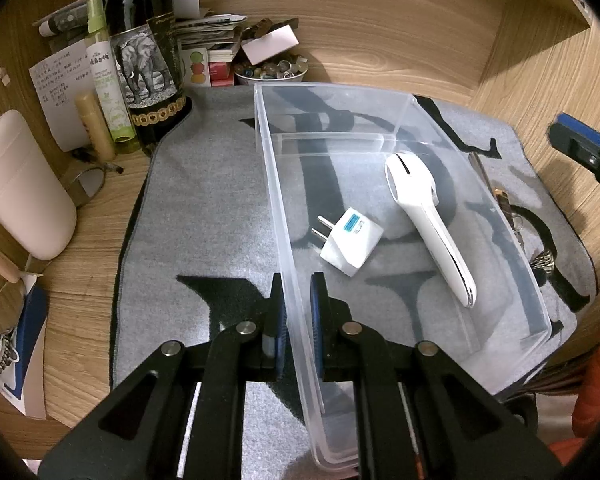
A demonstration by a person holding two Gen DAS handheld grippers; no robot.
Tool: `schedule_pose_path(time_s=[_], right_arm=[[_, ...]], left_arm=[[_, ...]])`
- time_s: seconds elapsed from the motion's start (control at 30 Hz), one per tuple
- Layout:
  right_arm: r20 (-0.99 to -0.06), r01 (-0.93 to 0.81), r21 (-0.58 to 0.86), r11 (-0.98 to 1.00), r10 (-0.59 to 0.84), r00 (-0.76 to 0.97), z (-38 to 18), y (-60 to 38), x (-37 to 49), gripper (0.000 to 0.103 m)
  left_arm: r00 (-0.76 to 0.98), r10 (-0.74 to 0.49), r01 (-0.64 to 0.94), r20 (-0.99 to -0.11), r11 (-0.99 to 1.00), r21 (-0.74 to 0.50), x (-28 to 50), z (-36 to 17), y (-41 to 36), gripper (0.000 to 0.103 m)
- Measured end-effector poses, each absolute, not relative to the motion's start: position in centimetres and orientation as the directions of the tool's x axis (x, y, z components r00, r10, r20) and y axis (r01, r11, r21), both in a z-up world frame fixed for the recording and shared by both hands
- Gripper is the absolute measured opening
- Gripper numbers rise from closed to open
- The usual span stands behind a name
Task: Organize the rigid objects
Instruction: 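Grasp the black round fob on the keys with the right gripper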
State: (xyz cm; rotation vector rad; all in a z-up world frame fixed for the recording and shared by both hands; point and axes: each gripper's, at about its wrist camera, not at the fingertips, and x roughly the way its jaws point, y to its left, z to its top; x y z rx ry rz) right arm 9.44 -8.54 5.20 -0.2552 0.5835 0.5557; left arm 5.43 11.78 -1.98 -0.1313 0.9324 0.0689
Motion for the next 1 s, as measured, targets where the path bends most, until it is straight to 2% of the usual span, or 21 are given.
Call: schedule_pose_path(time_s=[0.07, 0.33, 0.7, 0.8, 0.87, 0.93, 1.0], right_arm=[[-0.578, -0.527, -0.059, 0.848, 0.402, 0.710, 5.2, -10.4, 9.5, 0.078], [-0.631, -0.386, -0.010, 0.923, 0.293, 0.718, 2.3, -16.9, 8.9, 0.079], [-0.736, -0.342, 0.060, 0.938, 0.273, 0.619, -3.5, -19.3, 8.0, 0.078], [-0.763, -0.352, 0.092, 0.932, 0.293, 0.576, -4.8, -19.4, 8.3, 0.066], [-0.777, -0.366, 0.116, 0.923, 0.314, 0.546, -5.5, -19.3, 8.4, 0.053], [-0.775, -0.380, 0.122, 0.917, 0.327, 0.540, -5.7, -19.1, 8.2, 0.049], [-0.774, -0.392, 0.122, 0.912, 0.334, 0.538, -5.7, -18.9, 8.0, 0.040]], left_arm=[[0.595, 0.003, -0.116, -0.804, 0.990, -0.083, 5.4, -2.0, 11.8, 0.011], [0.595, 0.002, -0.115, -0.804, 0.990, -0.083, 5.4, -2.0, 11.8, 0.011], [0.595, 0.003, -0.116, -0.804, 0.990, -0.082, 5.4, -1.9, 11.8, 0.011], [0.595, 0.009, -0.118, -0.804, 0.990, -0.076, 5.4, -1.9, 11.7, 0.011], [0.594, 0.012, -0.119, -0.804, 0.990, -0.073, 5.4, -1.9, 11.6, 0.011], [0.594, 0.015, -0.119, -0.804, 0.990, -0.070, 5.4, -1.9, 11.6, 0.011], [0.595, 0.015, -0.120, -0.804, 0.990, -0.070, 5.4, -1.9, 11.5, 0.011]])
